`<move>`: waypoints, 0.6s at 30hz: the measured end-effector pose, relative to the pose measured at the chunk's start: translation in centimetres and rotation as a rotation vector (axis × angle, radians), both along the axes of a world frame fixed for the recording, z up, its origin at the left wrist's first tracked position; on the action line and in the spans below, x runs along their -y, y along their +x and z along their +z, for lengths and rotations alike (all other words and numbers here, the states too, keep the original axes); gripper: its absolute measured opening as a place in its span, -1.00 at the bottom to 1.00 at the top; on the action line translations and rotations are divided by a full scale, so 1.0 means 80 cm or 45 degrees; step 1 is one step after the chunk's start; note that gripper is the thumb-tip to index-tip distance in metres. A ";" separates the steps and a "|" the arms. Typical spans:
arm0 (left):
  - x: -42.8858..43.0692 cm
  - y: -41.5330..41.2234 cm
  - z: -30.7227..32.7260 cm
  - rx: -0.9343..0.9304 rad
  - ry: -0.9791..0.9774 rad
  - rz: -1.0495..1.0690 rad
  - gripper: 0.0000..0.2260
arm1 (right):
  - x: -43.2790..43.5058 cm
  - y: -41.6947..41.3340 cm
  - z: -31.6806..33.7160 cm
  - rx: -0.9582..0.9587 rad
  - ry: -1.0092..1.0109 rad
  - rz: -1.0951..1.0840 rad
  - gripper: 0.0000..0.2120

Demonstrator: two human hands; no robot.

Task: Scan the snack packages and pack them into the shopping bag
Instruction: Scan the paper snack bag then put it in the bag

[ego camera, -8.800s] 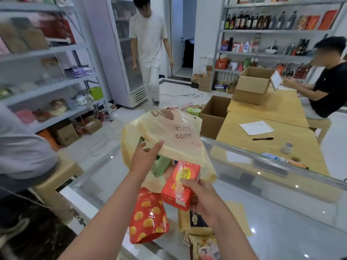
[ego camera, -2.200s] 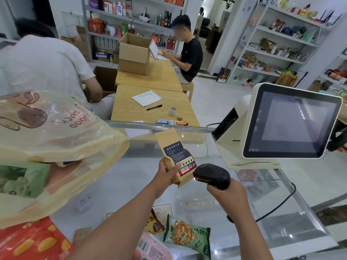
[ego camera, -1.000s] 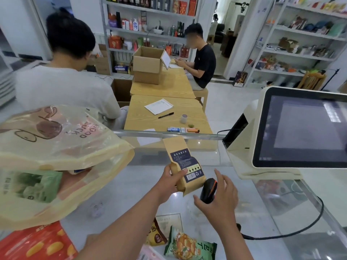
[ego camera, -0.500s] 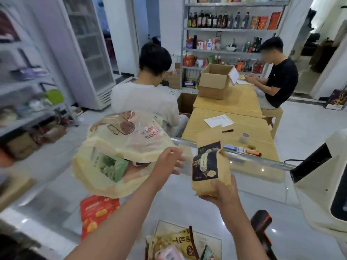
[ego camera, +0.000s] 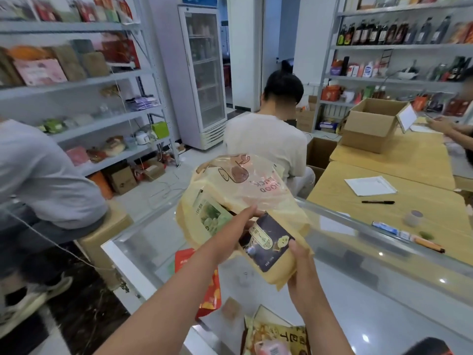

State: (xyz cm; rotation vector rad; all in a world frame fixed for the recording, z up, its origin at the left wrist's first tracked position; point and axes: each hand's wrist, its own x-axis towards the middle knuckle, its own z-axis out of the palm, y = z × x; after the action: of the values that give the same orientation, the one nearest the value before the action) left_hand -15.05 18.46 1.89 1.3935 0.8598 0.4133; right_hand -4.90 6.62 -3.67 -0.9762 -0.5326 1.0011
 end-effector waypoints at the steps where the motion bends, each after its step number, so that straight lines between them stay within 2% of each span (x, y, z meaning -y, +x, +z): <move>1: -0.003 -0.007 -0.001 -0.045 -0.057 -0.030 -0.63 | -0.001 -0.003 0.001 -0.067 0.007 0.009 -0.47; 2: -0.007 -0.014 -0.001 -0.091 -0.106 -0.069 -0.59 | -0.002 -0.005 0.001 -0.129 0.001 0.030 -0.56; 4: -0.019 -0.029 0.000 -0.209 -0.140 -0.127 -0.52 | -0.002 -0.010 0.000 -0.198 -0.033 0.071 -0.61; 6: -0.035 -0.041 0.002 -0.452 0.015 -0.109 -0.45 | -0.003 -0.011 -0.004 -0.197 -0.087 0.090 -0.61; 8: -0.058 -0.046 -0.002 -0.606 0.175 0.068 -0.39 | -0.007 -0.014 -0.004 -0.176 -0.153 0.107 -0.60; 12: -0.108 -0.041 0.015 -0.425 0.149 0.301 -0.43 | -0.030 -0.028 -0.005 -0.168 -0.239 0.162 -0.57; 14: -0.127 -0.037 0.036 -0.325 0.154 0.294 -0.48 | -0.050 -0.039 -0.004 -0.174 -0.259 0.144 -0.55; 18: -0.142 -0.039 0.086 -0.356 0.337 0.253 -0.45 | -0.102 -0.056 -0.002 -0.241 -0.270 0.035 -0.54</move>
State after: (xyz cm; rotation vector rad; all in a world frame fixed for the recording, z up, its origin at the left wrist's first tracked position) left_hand -18.21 29.78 8.74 1.6409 1.2121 0.5056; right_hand -9.37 14.81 -3.84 -1.0498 -0.2867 1.1785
